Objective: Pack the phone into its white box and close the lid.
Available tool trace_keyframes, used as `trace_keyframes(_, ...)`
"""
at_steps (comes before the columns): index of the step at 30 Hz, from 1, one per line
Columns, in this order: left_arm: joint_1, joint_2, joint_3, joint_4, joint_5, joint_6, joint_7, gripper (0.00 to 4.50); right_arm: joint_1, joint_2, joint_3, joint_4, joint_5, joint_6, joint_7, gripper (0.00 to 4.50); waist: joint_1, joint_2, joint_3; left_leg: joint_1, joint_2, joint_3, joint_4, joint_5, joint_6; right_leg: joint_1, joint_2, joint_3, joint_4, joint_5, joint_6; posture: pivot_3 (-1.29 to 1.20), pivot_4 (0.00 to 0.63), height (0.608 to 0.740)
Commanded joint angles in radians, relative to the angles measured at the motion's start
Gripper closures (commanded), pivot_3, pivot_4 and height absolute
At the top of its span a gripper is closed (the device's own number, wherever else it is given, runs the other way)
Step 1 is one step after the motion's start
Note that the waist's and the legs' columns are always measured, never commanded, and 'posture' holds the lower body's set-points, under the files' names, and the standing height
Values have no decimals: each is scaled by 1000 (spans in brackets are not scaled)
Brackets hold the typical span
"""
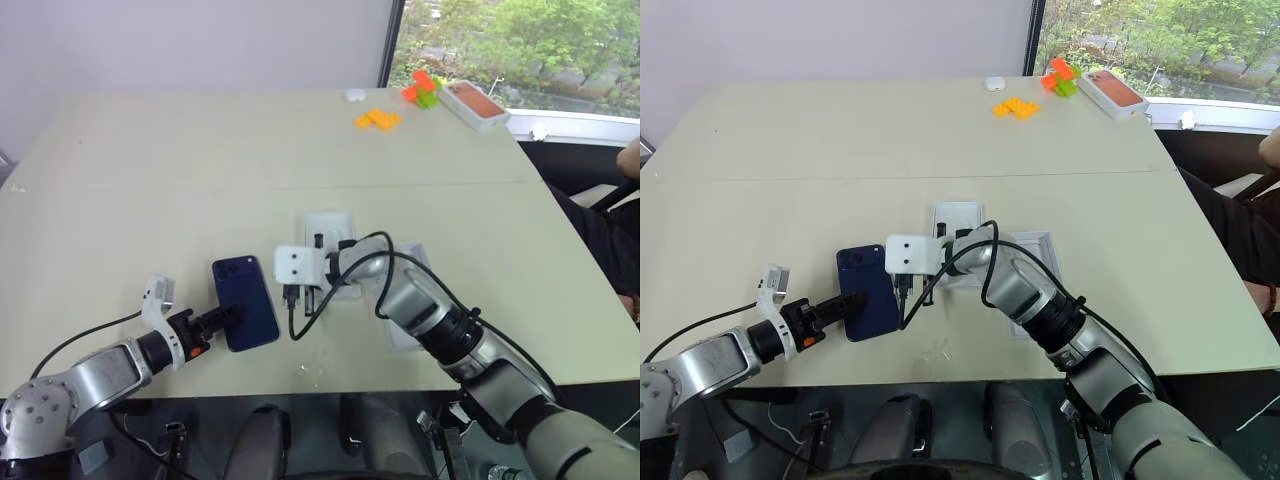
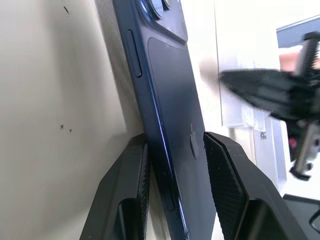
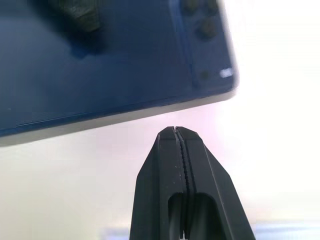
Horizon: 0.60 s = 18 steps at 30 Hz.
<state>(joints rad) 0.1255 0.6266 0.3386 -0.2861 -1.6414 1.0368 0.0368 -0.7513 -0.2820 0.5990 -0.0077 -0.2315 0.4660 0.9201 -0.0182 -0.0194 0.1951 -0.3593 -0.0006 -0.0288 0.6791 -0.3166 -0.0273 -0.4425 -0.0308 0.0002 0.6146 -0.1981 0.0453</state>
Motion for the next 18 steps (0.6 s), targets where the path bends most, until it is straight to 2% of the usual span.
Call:
trace_keyframes(1,2,5,19,-18,-39,-20,-5,4050,-23,-12,-51,-92,13,27,3,4500,2,0,0,0,0,0,0,0,0,0,0,0,0,0,0,0,150,740)
trace_keyframes(2,3,5,16,-20,-43,-26,-6,4464,-20,-20,-61,-111,16,39,4,4500,3,0,0,0,0,0,0,0,0,0,0,0,-1,0,0,0,150,740)
trace_keyframes(3,4,6,14,-22,-47,-31,-5,4491,-17,-25,-67,-126,18,49,4,4500,2,0,0,0,0,0,0,0,0,1,0,-1,-1,0,0,0,150,740)
trace_keyframes(9,7,0,32,-36,-74,-65,-25,4491,8,-82,-126,-229,43,128,3,4500,1,0,0,0,0,0,-1,0,0,0,0,0,-1,0,0,0,150,740)
trace_keyframes(14,-12,0,93,-13,-134,-126,-11,4491,31,-131,-230,-315,102,259,1,4500,1,-1,1,-1,0,0,-1,0,0,-1,0,0,-1,-1,1,0,150,740)
trace_keyframes(18,-61,24,95,-20,-135,-139,-3,4491,79,-195,-305,-357,166,340,19,4500,6,-1,1,-3,1,0,-1,0,0,-2,0,-1,-2,0,0,0,150,740)
